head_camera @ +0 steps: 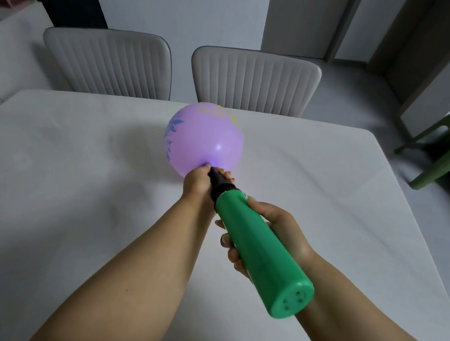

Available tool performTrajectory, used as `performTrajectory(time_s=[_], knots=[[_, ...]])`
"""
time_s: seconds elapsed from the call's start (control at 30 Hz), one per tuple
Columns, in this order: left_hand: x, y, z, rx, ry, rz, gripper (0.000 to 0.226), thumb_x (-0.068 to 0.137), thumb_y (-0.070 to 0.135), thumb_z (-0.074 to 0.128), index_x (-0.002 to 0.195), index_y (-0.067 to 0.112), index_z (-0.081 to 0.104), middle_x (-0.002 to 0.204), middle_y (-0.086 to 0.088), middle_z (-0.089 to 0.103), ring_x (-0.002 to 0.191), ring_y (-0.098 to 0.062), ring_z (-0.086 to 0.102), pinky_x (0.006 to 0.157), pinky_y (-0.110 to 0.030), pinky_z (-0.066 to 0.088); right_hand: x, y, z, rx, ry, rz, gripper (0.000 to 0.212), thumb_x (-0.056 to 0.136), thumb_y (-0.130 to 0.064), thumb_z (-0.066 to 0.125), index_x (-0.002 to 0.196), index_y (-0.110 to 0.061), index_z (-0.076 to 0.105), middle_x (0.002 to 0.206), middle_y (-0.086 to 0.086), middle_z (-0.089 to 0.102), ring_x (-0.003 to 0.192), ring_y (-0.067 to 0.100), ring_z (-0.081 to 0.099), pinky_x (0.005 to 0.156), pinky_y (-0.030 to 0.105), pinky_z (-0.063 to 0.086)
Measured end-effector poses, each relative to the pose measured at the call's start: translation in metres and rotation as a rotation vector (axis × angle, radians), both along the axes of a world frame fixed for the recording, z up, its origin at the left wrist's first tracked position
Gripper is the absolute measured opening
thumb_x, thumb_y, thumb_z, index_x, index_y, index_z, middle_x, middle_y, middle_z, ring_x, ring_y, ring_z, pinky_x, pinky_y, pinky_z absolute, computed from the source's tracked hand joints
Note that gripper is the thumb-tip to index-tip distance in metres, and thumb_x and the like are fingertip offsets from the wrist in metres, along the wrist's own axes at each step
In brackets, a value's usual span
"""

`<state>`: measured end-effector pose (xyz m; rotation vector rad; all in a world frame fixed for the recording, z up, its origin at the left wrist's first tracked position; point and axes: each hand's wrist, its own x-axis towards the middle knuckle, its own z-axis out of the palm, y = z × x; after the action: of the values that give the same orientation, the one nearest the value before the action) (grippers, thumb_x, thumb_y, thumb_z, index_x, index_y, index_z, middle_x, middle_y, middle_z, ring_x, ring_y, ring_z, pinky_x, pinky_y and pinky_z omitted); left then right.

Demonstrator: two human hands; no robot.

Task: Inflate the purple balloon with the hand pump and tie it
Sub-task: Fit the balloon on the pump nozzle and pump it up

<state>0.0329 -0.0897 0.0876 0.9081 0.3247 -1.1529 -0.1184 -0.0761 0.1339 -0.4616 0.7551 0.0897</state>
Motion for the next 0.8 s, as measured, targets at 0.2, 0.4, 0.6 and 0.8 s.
performTrajectory(time_s=[0.2,0.4,0.6,0.8], knots=[[0.007,0.005,-0.001,-0.009,-0.012,0.038,0.039,0.101,0.017,0.027,0.065,0.011,0.04,0.062,-0.004,0.04,0.048,-0.016,0.042,0.051,-0.022,0.04,-0.036,0.014,0.01,0.009,-0.03,0.08,0.047,0.074,-0.042,0.054,0.097,-0.002,0.064,0.068,0.017,0.06,0.044,0.029,0.061,0.044,0.027,0.05],[-0.005,0.004,0.002,0.023,0.002,-0.008,0.039,0.1,0.018,0.03,0.061,0.013,0.036,0.051,-0.003,0.042,0.051,-0.015,0.039,0.054,-0.023,0.037,0.002,0.0,0.004,-0.061,0.001,0.039,0.045,0.081,-0.041,0.049,0.099,-0.001,0.058,0.066,0.016,0.06,0.045,0.028,0.06,0.046,0.025,0.052],[-0.001,0.005,0.003,0.004,-0.014,0.014,0.039,0.1,0.017,0.03,0.062,0.012,0.038,0.05,-0.002,0.042,0.048,-0.015,0.04,0.052,-0.022,0.038,-0.017,0.01,0.002,-0.001,-0.032,0.018,0.047,0.074,-0.042,0.054,0.098,-0.002,0.062,0.068,0.015,0.061,0.046,0.028,0.061,0.048,0.027,0.051],[-0.006,0.005,0.001,0.012,-0.009,0.006,0.038,0.101,0.018,0.029,0.065,0.012,0.039,0.061,-0.004,0.04,0.052,-0.016,0.041,0.052,-0.023,0.04,-0.03,0.014,0.01,0.02,-0.03,0.037,0.045,0.075,-0.04,0.053,0.094,-0.001,0.064,0.068,0.017,0.06,0.045,0.029,0.06,0.046,0.027,0.051]])
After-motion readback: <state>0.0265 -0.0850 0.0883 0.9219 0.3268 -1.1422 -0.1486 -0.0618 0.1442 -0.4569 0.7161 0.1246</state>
